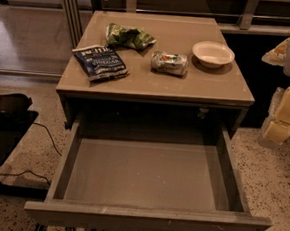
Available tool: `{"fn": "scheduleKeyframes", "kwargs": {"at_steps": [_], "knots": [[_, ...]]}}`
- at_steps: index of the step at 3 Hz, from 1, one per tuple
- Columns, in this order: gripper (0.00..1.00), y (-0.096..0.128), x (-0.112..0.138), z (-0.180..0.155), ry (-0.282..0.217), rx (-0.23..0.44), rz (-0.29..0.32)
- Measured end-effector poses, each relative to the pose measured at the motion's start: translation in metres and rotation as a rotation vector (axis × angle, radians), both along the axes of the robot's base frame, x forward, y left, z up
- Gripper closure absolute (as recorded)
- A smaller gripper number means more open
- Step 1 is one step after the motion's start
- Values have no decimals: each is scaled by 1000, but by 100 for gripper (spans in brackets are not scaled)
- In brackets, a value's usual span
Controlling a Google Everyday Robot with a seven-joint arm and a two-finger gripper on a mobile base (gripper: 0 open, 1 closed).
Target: Place 7up can into top drawer
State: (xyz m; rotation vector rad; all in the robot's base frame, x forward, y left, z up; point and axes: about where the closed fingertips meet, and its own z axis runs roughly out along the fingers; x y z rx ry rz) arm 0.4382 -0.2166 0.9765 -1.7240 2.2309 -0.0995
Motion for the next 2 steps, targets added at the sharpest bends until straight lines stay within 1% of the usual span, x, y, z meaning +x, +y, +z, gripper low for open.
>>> {"fn": "scheduleKeyframes", "kwargs": {"at_steps": [1,2], "knots": [[0,0,0,0,0,0,0],[0,11,9,-6,-7,47,28]]}}
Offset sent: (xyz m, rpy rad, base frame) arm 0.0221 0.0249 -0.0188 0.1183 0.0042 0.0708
